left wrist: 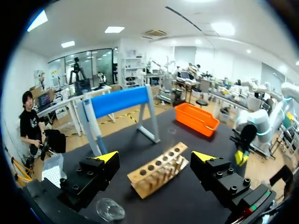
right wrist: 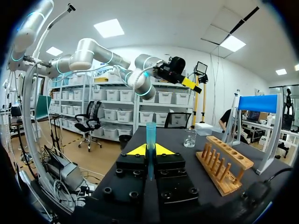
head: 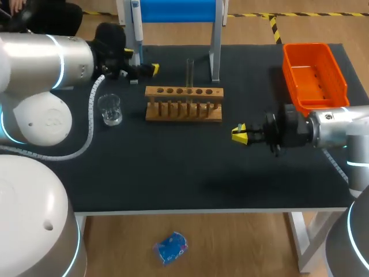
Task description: Invert the test tube, pick up the pipette, mount the tip to pipette, aspirate from beaker and dispense into the tube, eject the tip, return the pipette, and cap with the stopper.
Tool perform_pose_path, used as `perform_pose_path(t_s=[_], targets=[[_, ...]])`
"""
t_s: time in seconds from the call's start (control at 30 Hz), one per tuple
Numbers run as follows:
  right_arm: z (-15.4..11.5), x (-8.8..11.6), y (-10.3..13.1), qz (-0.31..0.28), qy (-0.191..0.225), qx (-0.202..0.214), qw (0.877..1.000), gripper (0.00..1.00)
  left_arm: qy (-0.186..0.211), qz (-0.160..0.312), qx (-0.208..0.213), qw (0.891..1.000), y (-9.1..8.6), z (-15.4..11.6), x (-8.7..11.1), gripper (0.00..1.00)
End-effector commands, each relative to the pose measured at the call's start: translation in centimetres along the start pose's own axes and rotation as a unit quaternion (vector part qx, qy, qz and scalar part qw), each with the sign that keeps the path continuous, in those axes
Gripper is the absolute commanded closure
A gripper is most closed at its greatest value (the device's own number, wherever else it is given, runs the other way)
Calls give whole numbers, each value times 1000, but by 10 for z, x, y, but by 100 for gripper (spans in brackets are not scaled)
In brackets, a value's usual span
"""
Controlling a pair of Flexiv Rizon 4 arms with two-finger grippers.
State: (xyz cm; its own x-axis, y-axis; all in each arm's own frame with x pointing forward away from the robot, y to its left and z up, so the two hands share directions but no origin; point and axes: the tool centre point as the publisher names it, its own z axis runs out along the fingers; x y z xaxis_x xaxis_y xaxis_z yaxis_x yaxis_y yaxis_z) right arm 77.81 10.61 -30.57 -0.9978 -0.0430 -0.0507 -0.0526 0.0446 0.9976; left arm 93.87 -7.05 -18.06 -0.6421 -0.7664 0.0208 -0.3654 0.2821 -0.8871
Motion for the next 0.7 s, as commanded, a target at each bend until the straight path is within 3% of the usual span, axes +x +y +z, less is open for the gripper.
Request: perform_pose_path(t_s=[0.03, 0.33, 0.7], targets=[[-1, 1, 1, -1, -1, 0, 1000, 100, -80, -19, 28, 996, 0, 36, -20, 0], [-1, 1, 1, -1, -1, 0, 1000, 100, -147, -48, 41, 987, -21, 74, -69, 0], [-1, 1, 1, -1, -1, 0, 1000, 100, -147, -48, 41, 987, -21, 74, -69, 0]])
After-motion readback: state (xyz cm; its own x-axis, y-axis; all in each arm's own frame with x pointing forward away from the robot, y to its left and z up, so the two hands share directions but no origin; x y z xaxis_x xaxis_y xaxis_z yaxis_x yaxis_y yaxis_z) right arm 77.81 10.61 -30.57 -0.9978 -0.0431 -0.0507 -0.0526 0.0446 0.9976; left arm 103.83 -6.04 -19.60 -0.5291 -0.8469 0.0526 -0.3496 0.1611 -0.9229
